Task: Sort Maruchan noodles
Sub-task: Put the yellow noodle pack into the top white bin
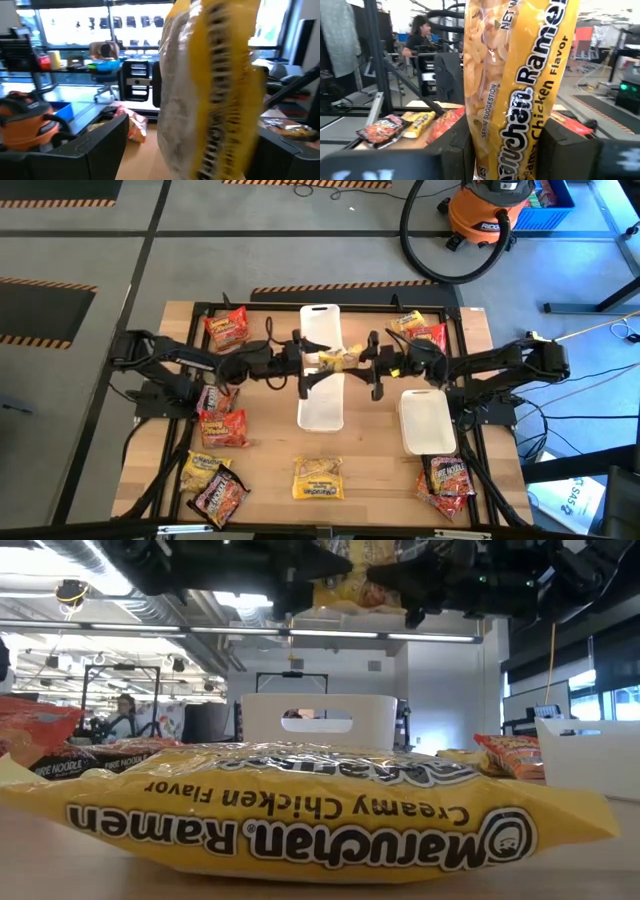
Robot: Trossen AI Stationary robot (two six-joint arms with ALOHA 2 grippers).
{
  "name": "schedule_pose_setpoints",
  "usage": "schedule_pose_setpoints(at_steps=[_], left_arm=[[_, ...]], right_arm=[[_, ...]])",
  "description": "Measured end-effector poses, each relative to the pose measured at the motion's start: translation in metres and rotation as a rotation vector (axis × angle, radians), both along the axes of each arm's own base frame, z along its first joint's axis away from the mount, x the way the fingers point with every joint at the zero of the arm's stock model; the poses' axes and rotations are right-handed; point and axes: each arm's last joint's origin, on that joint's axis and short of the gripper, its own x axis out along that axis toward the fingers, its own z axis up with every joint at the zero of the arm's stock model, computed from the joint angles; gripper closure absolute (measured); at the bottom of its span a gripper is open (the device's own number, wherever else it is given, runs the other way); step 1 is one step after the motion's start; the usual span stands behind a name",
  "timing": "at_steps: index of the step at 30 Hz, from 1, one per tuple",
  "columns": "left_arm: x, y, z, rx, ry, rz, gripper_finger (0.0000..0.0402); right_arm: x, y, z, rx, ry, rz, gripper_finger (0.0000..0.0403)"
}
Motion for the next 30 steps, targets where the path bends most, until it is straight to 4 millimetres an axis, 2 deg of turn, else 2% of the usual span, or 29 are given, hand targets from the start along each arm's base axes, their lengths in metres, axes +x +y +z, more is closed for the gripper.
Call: schedule_pose_setpoints(at_steps=[4,8,19,23,26,30], left_arm=[[0.0105,-0.0005,0.0031,0.002,0.015,-0.045,0.0086],[0.0121,0.0000,0.0024,0.001,0.026,-0.043,0.0111],[0.0117,0.0031,0.0025,0.013,0.027,-0.082,0.0245],[0.0117,0.0031,0.0024,0.038,0.032,-0.084,0.0275],[0.0117,0.0031,0.0023,0.040,0.033,-0.091,0.0281],[0.0094,0.0057,0.0035,0.037,0.052,-0.092,0.0283]], right_arm=[[0.0002,0.0003,0.0001,-0.003,0.000,-0.010,0.0288],[0.0002,0.0001,0.0003,-0.012,-0.002,-0.013,0.0288],[0.0001,-0.0001,0.0005,-0.019,-0.006,-0.020,0.0287],[0.0002,-0.0003,0.0003,-0.016,-0.003,-0.033,0.0286],[0.0003,-0.0003,0.0000,-0.019,-0.001,-0.034,0.0267],[-0.0004,-0.0002,0.0002,-0.018,0.008,-0.035,0.0207]])
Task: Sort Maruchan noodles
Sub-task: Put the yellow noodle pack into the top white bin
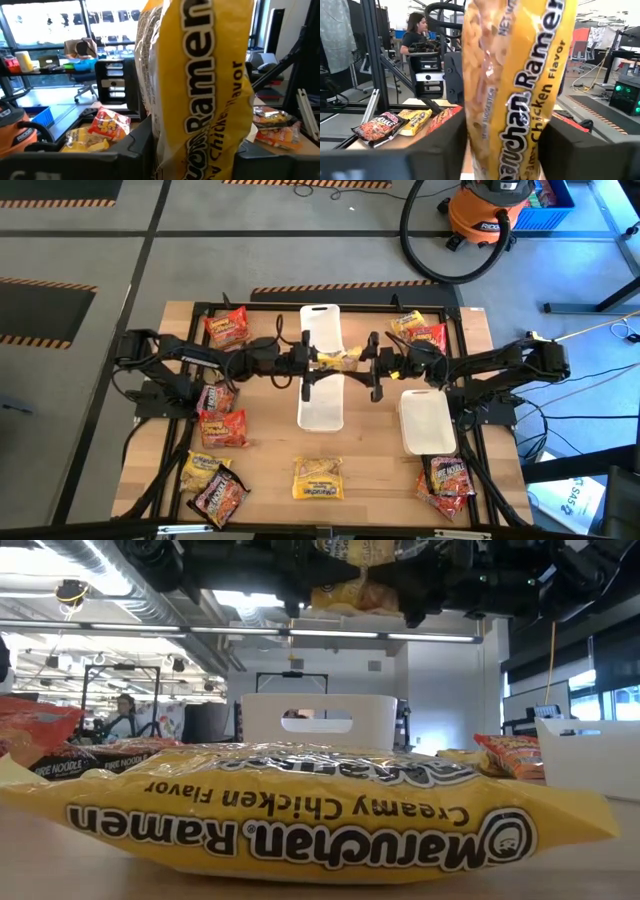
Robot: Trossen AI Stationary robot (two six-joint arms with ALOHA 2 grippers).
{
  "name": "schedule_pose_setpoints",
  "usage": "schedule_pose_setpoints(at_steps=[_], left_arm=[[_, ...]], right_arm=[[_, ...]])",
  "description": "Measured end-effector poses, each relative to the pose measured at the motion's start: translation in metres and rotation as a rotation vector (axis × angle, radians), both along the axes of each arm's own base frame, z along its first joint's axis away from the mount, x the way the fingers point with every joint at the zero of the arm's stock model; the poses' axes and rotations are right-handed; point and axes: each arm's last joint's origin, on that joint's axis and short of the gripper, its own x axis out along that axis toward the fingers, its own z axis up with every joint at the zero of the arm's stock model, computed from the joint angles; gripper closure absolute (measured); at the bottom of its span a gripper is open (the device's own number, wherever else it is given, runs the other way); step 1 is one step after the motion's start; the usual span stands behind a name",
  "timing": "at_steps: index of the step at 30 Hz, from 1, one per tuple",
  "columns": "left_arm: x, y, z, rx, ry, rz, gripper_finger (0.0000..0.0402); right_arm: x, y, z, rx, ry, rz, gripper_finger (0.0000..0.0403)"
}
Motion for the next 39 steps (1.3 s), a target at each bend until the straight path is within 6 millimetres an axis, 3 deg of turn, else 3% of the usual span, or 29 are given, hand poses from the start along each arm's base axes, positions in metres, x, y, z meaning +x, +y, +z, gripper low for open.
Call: schedule_pose_setpoints(at_steps=[7,15,23,27,32,39], left_arm=[[-0.019,0.011,0.012,0.009,0.103,0.055,0.0284],[-0.035,0.041,0.031,0.045,0.356,0.214,0.0285],[-0.027,0.100,0.054,0.054,0.614,0.325,0.0285],[-0.019,0.134,0.050,0.076,0.777,0.344,0.0285],[-0.002,0.168,0.060,0.112,0.914,0.341,0.0285],[0.018,0.201,0.057,0.046,1.153,0.270,0.0285]], right_arm=[[-0.016,-0.002,0.007,-0.027,0.113,-0.132,0.0129],[-0.033,-0.003,0.002,-0.017,0.309,-0.275,0.0110],[-0.034,-0.005,-0.004,-0.021,0.362,-0.324,0.0110],[-0.034,-0.004,-0.004,-0.023,0.362,-0.302,0.0110],[-0.032,-0.004,-0.008,-0.071,0.391,-0.297,0.0110],[-0.027,-0.004,-0.015,-0.058,0.421,-0.272,0.0110]])
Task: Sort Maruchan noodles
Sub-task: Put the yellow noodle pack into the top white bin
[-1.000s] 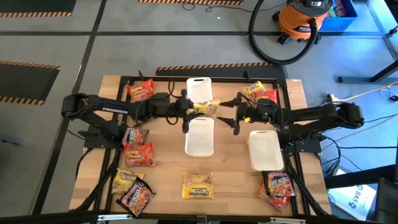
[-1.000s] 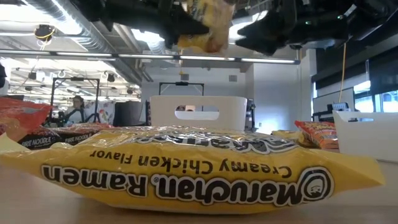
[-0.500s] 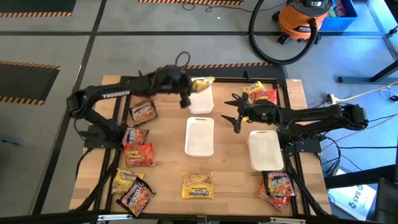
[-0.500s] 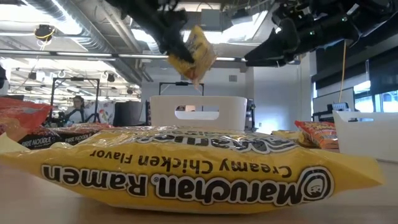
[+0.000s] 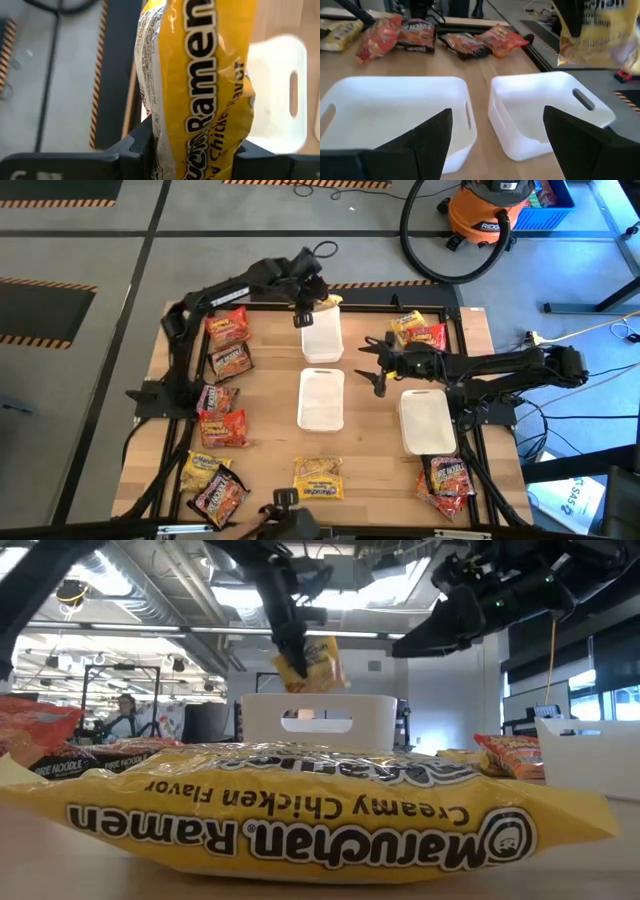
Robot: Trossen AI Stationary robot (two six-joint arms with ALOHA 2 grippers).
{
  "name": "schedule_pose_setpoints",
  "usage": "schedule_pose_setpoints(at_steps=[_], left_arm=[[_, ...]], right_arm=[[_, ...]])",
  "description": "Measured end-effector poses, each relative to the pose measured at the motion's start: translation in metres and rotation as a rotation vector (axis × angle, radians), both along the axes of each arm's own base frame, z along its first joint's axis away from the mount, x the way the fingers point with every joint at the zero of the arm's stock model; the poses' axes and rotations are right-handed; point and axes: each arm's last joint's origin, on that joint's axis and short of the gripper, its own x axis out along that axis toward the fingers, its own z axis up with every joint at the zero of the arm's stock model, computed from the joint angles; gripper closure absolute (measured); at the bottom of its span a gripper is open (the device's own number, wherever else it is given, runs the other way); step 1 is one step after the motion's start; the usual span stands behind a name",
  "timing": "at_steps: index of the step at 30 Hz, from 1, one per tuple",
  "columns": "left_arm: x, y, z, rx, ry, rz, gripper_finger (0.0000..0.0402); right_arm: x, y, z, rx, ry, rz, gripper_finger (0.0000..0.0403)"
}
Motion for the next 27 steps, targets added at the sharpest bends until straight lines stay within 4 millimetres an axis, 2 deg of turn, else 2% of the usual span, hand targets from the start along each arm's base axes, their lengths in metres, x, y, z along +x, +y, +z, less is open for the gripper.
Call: schedule_pose_setpoints(at_steps=[4,12,27], left_arm=[[0.007,0.011,-0.015,-0.112,0.059,-0.022,0.0285],[0.020,0.021,-0.046,-0.152,0.101,-0.036,0.0285],[0.028,0.022,-0.044,-0.103,0.049,-0.055,0.0285]], right_arm=[[0.001,0.002,0.001,0.016,-0.016,0.053,0.0110],[0.001,0.002,0.002,0.022,-0.026,0.051,0.0110],[0.001,0.002,0.002,0.023,-0.025,0.051,0.0110]])
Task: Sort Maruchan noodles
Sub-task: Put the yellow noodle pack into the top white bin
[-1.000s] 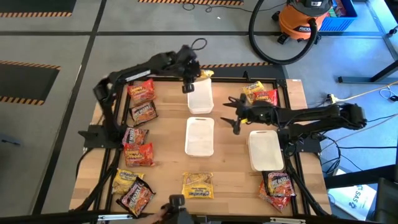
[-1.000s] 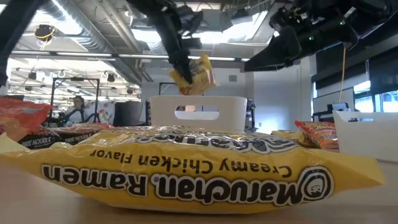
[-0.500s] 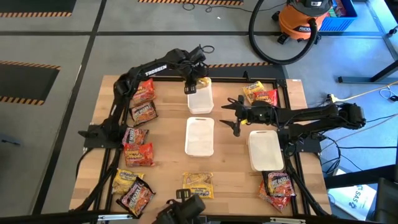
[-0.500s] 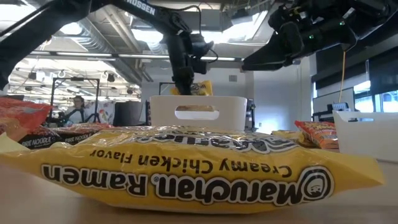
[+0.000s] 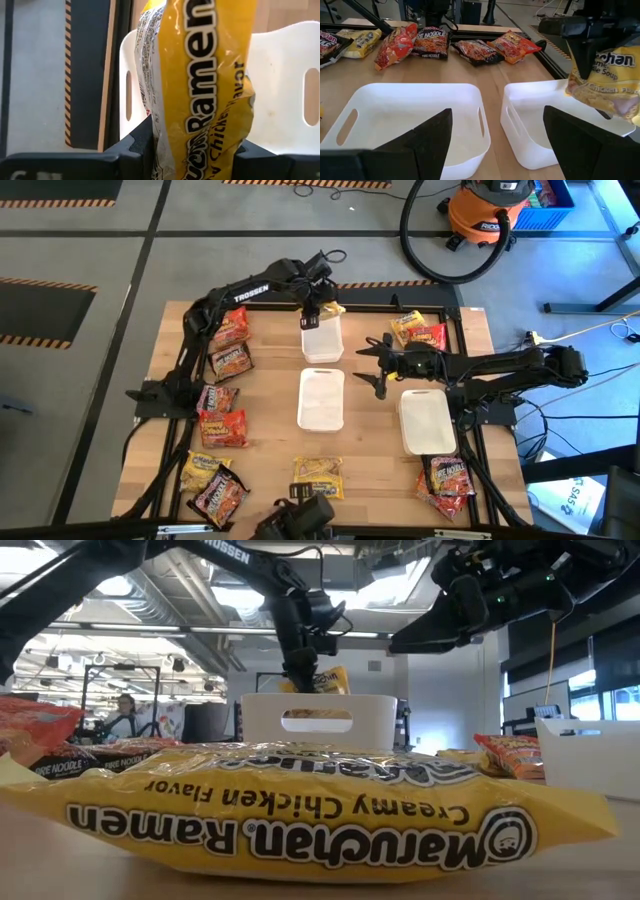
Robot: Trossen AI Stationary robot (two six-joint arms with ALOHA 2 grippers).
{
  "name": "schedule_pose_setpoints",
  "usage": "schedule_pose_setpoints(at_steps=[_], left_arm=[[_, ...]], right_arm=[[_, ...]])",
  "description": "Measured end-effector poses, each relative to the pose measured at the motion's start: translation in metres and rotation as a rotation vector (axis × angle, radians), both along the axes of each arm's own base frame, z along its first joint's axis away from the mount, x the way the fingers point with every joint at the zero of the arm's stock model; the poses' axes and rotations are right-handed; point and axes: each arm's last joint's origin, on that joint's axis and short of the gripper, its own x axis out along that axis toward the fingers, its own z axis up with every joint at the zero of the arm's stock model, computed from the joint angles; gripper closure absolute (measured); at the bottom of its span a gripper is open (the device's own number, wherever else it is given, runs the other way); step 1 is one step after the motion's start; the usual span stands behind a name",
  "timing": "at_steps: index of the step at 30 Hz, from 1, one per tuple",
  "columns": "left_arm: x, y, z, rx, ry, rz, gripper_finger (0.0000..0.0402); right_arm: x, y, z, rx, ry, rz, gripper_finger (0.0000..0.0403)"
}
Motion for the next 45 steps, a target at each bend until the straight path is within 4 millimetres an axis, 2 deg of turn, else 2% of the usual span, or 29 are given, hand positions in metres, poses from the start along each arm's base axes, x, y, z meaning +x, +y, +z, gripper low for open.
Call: schedule_pose_setpoints(at_steps=[4,8,13,28,38,45], left_arm=[[-0.001,-0.009,0.011,0.079,0.099,0.017,0.0285],[0.001,-0.011,0.032,0.112,0.074,0.002,0.0285],[0.002,-0.011,0.038,0.088,0.027,-0.016,0.0285],[0.003,0.020,-0.022,-0.076,0.135,0.021,0.0285],[0.007,0.023,-0.046,-0.105,0.193,0.020,0.0285],[0.006,0.027,-0.048,-0.077,0.195,0.010,0.0285]], right_arm=[[0.000,0.000,0.000,0.000,-0.001,0.000,0.0110],[0.001,0.000,0.002,-0.003,-0.021,0.000,0.0110],[0.001,0.000,0.002,-0.004,-0.024,-0.001,0.0110],[0.000,0.000,0.000,0.000,0.001,-0.001,0.0110],[0.000,0.000,0.000,0.000,0.001,-0.001,0.0110],[0.000,0.000,0.000,0.000,0.002,0.000,0.0110]])
